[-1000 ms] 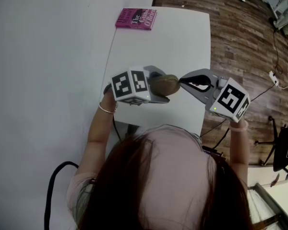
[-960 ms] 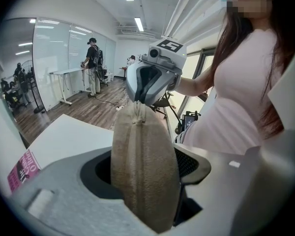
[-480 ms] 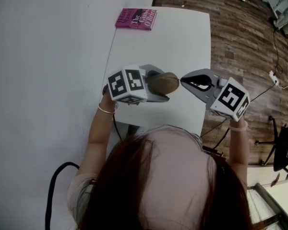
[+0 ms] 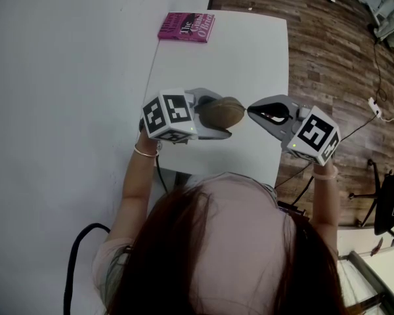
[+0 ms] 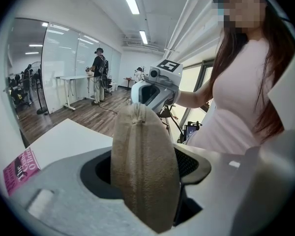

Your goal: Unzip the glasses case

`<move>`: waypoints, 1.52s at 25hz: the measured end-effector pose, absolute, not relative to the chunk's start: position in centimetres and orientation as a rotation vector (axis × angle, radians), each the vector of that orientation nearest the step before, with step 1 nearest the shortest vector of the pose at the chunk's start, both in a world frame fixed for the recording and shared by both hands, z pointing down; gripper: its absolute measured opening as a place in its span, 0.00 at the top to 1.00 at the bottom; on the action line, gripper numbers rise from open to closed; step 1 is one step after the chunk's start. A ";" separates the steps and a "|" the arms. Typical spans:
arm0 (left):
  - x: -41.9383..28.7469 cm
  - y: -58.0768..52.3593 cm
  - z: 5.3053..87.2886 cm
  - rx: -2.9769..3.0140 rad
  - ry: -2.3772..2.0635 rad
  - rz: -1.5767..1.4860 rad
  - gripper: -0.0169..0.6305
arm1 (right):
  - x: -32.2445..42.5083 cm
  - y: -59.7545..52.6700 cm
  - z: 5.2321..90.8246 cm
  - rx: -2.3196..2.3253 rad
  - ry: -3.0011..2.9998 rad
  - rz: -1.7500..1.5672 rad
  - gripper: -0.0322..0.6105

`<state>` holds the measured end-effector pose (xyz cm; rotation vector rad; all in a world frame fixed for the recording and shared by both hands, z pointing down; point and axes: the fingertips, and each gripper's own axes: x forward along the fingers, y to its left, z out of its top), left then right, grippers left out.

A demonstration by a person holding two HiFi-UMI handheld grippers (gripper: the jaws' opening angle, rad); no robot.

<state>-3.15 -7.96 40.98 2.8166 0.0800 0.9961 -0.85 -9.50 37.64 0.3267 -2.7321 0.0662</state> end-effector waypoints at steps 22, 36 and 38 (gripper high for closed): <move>-3.1 -9.0 39.2 2.818 0.020 0.686 0.51 | -1.2 -10.6 37.2 0.383 -2.796 0.131 0.94; -2.8 -9.5 38.5 2.789 0.000 0.461 0.51 | -1.2 -10.9 37.4 0.401 -2.807 0.173 0.94; -2.8 -9.7 37.8 2.786 0.001 0.405 0.51 | -1.3 -10.8 37.3 0.407 -2.829 0.188 0.94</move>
